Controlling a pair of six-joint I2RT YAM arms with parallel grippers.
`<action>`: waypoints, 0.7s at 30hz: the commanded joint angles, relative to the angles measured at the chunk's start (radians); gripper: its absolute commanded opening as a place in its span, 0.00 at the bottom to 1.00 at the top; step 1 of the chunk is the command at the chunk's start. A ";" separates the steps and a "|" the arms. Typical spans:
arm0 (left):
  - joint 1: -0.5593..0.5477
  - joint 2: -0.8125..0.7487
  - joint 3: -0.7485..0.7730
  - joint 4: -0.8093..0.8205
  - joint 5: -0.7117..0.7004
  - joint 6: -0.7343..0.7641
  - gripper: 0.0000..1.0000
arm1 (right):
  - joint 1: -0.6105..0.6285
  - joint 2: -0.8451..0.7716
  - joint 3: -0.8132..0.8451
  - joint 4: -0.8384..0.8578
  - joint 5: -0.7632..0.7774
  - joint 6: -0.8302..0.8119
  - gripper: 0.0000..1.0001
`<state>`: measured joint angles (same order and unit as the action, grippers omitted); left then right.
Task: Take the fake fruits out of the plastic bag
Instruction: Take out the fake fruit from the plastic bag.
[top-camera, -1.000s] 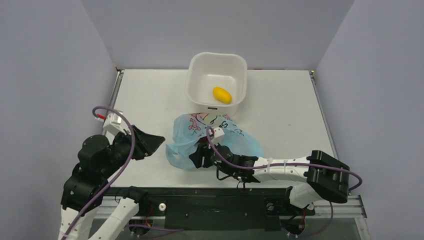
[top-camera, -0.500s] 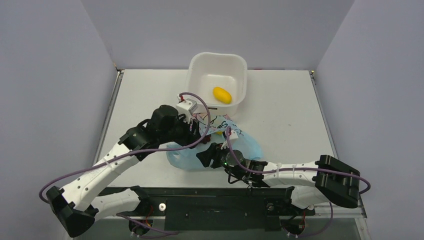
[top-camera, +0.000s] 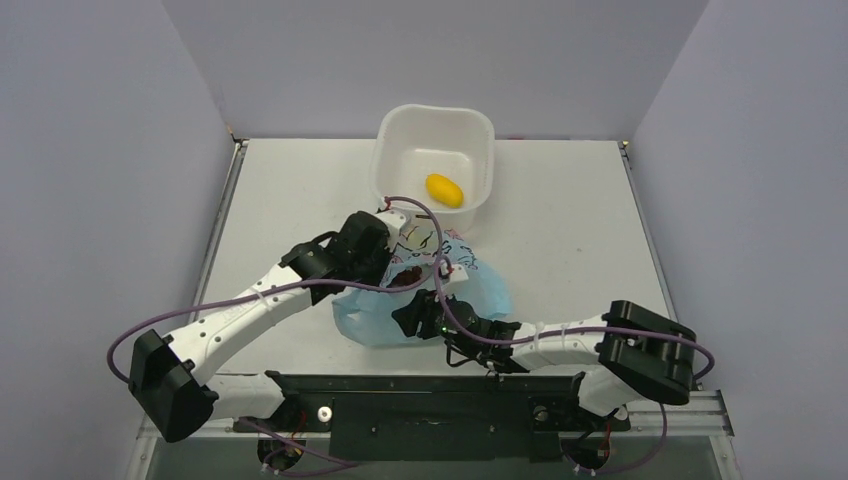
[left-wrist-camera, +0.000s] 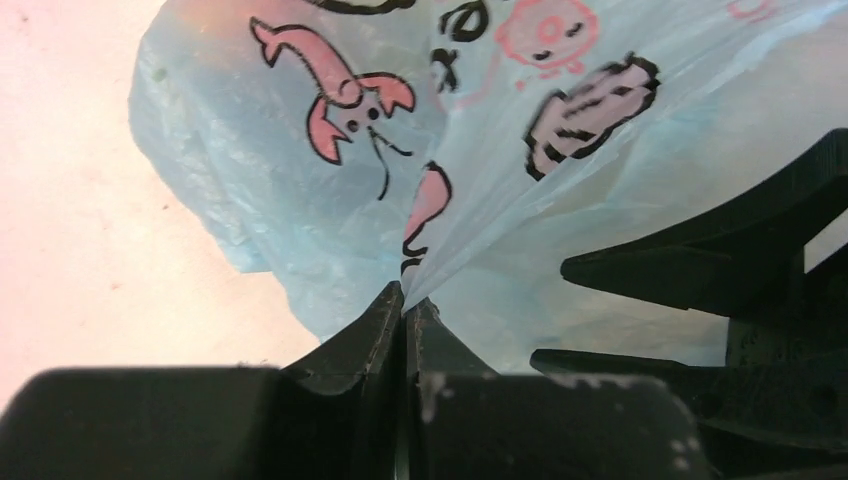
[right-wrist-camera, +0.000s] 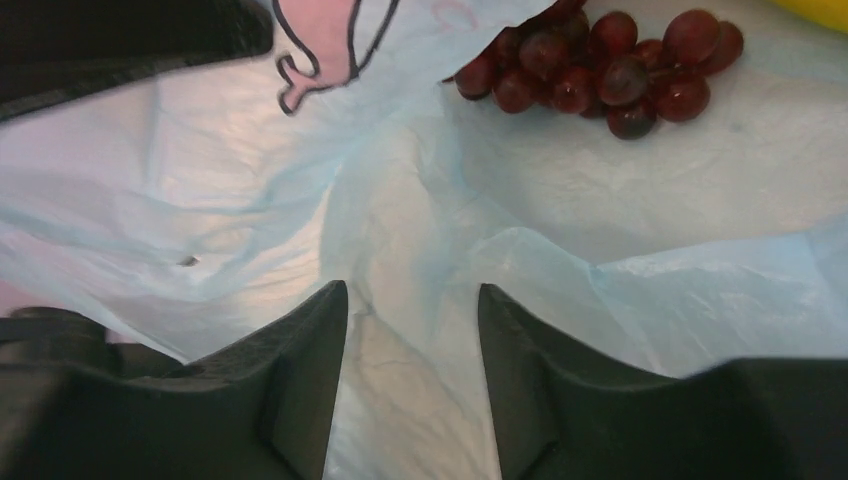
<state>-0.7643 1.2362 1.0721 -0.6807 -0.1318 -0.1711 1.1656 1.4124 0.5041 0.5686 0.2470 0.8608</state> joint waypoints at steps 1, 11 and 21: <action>0.008 0.000 0.023 -0.009 -0.143 0.028 0.00 | 0.014 0.139 0.070 0.132 -0.056 -0.051 0.38; 0.048 -0.265 -0.082 0.188 -0.329 0.043 0.00 | 0.082 0.393 0.102 0.248 -0.103 -0.057 0.07; 0.056 -0.356 -0.211 0.284 -0.116 0.085 0.00 | 0.123 0.246 0.128 -0.021 0.003 -0.155 0.15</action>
<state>-0.7120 0.8967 0.8967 -0.4881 -0.3008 -0.1104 1.2610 1.7973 0.6056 0.7002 0.1669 0.7769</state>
